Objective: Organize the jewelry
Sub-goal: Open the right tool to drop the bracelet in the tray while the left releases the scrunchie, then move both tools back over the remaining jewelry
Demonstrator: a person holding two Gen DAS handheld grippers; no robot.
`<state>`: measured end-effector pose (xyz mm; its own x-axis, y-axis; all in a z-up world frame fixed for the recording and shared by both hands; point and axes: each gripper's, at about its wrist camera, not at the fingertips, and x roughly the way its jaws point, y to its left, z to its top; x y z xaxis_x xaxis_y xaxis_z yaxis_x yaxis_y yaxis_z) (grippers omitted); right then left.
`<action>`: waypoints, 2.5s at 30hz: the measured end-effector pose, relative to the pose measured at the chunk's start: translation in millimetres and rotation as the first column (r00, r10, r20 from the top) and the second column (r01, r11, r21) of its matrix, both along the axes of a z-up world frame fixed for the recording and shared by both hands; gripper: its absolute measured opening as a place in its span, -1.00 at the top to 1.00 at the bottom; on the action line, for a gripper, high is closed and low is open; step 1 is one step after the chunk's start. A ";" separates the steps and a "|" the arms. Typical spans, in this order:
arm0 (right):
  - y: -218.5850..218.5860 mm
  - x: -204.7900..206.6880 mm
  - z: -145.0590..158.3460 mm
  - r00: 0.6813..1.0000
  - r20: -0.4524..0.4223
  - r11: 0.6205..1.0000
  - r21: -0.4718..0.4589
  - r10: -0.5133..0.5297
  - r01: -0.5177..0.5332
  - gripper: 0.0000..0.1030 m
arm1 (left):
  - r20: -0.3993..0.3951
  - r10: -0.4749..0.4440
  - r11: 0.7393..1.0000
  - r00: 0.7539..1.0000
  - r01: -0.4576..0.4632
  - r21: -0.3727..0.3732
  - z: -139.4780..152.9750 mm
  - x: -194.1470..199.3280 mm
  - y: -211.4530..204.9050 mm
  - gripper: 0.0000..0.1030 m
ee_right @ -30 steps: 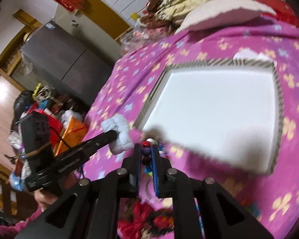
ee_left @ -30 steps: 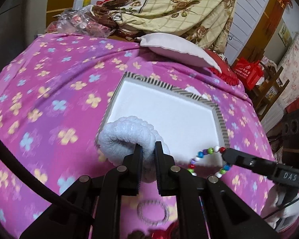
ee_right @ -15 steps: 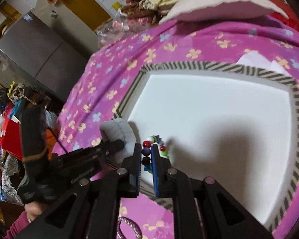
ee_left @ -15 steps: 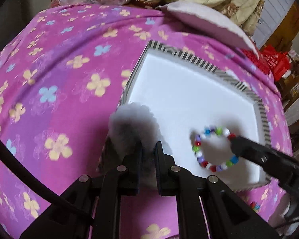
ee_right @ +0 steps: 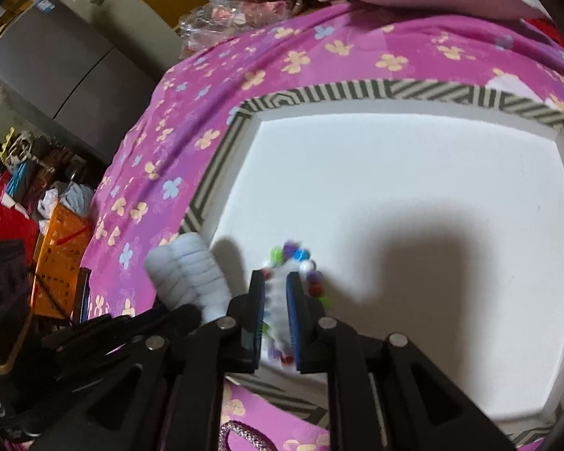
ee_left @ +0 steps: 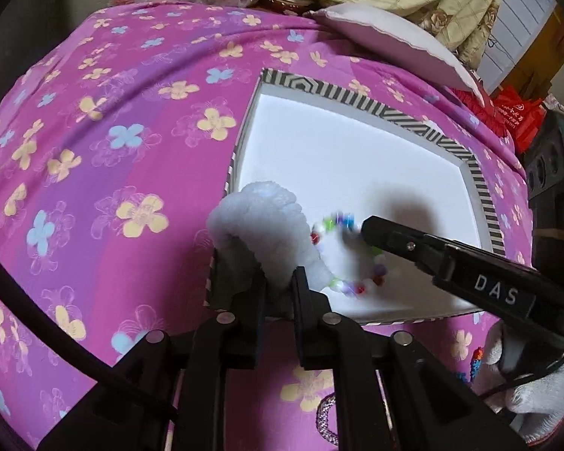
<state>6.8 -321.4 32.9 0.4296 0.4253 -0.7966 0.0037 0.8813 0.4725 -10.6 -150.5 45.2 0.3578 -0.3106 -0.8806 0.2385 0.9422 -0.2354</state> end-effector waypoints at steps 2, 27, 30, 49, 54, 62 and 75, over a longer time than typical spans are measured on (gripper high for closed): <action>-4.8 -5.4 3.6 1.000 0.007 1.000 0.019 -0.014 0.014 0.68 | 0.013 0.003 1.000 1.000 -0.004 0.014 1.8 -2.1 0.1 1.00; -7.8 -153.2 64.1 0.986 0.164 0.983 -0.182 -0.007 0.037 0.18 | 0.200 0.007 0.996 0.980 -0.025 0.085 51.9 -80.7 17.2 0.75; -5.7 -166.9 66.7 0.985 0.170 0.983 -0.181 -0.008 0.039 0.11 | 0.221 0.002 0.995 0.975 -0.024 0.096 56.3 -94.4 18.6 0.75; -2.2 -222.5 67.2 0.983 0.183 0.979 -0.200 -0.013 0.050 0.03 | 0.222 -0.007 0.997 0.975 -0.009 0.072 59.8 -150.5 25.2 0.75; -3.3 -234.7 63.9 0.986 0.167 0.978 -0.207 0.004 0.031 0.03 | 0.163 0.011 1.000 0.987 -0.013 0.011 54.5 -154.6 39.4 0.75; 6.9 -252.6 48.1 0.989 0.123 0.976 -0.211 0.085 -0.057 0.03 | 0.077 0.010 0.999 0.997 -0.006 -0.048 41.3 -165.0 54.2 0.74; 47.9 -238.5 23.6 0.962 0.088 0.918 -0.333 0.258 -0.216 0.37 | 0.000 0.013 0.995 1.000 -0.013 -0.097 25.5 -171.9 63.0 0.74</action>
<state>-231.6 -273.6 56.5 0.4545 0.2610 -0.8517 -0.2655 0.9523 0.1502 -182.5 -87.6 70.7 0.3626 -0.3898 -0.8465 0.2268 0.9179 -0.3256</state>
